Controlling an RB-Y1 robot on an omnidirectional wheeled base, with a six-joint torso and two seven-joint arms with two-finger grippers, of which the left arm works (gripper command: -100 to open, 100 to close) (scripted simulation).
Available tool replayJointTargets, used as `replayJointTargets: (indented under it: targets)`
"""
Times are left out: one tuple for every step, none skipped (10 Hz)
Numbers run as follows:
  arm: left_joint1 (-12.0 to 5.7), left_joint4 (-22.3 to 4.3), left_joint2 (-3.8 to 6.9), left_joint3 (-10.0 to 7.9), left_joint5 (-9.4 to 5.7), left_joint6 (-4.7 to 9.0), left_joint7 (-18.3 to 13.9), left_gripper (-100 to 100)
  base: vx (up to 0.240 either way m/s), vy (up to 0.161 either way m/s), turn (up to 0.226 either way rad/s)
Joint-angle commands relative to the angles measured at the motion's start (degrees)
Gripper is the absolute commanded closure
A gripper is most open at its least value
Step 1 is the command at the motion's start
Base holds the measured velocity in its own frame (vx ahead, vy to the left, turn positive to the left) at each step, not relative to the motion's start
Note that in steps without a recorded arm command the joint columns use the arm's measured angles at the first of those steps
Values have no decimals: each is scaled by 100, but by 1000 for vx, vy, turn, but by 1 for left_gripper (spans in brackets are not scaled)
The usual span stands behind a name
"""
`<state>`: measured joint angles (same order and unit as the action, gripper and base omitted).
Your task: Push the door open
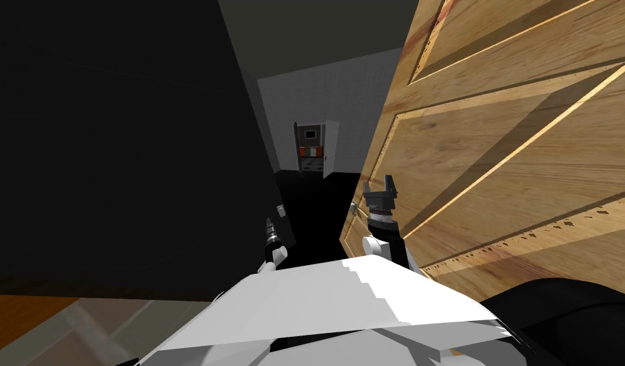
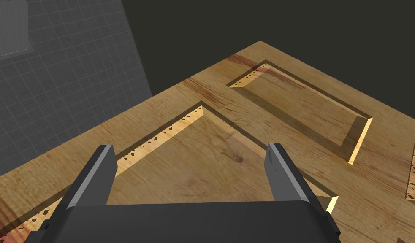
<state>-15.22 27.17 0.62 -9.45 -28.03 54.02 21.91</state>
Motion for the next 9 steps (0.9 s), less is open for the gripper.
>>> replayJointTargets:
  targets:
    - [-28,-38,65,-16,-9,32,8,-100,162,72,-24]
    - [-27,-43,77,-22,-12,40,8,-100,202,32,-45]
    - [-27,-47,67,-28,-14,47,8,-100,211,-7,-33]
    - [-26,-52,37,-33,-17,54,8,-100,211,-19,-36]
    - [-25,-56,-11,-38,-19,61,8,-100,219,-14,-34]
    - [-24,-61,-101,-45,-22,69,8,-100,214,-25,-47]
    - [-23,-65,-208,-50,-24,75,8,-100,175,-44,-10]
    - [5,-49,-146,-56,-26,74,26,-100,70,-25,-13]
    - [5,-49,-146,-56,-26,74,26,100,-11,3,14]
